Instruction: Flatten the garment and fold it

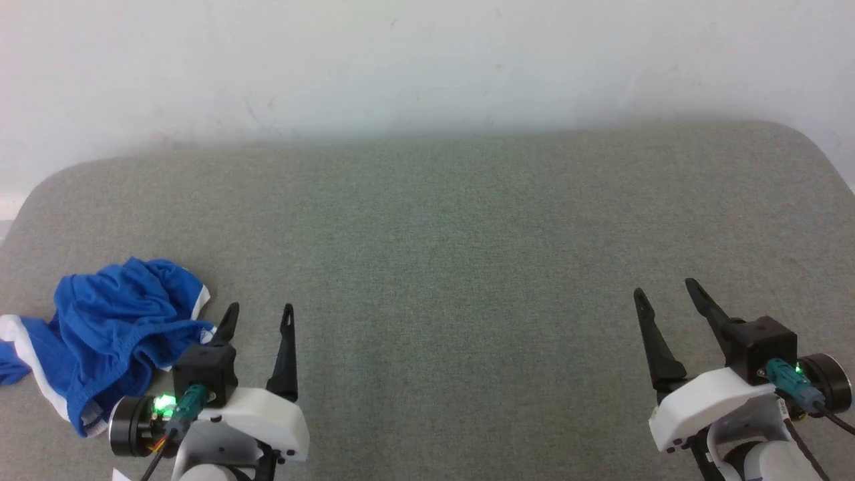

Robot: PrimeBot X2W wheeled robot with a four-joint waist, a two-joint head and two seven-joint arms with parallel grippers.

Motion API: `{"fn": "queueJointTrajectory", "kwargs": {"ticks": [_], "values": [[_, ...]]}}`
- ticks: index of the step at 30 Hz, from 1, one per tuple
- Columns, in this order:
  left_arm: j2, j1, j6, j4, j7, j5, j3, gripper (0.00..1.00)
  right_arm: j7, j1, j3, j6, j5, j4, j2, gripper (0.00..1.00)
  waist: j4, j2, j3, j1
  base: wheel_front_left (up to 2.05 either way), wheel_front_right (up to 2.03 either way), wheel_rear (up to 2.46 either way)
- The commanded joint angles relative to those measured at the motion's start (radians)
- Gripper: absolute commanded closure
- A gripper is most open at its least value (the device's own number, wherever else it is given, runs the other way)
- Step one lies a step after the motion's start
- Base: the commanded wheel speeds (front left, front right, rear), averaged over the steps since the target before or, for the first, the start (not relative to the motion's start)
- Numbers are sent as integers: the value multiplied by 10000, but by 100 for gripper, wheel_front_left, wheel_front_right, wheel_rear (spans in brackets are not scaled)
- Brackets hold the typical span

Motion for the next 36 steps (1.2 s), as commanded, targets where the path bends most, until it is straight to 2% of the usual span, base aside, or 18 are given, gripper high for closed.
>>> {"fn": "queueJointTrajectory", "kwargs": {"ticks": [1,20,36], "values": [[-1,-19,-13,51,-93,-101,-39,0,-118,46,-19,-1,145,41,2,0,0,0,3,0,0,0,0],[-4,-105,-40,271,-490,-404,-126,0,-514,106,-110,-2,564,266,8,0,175,0,60,0,0,0,0],[-7,-183,-24,458,-824,-686,-116,0,-848,141,-151,-3,865,481,12,0,864,0,108,0,0,0,0]]}}
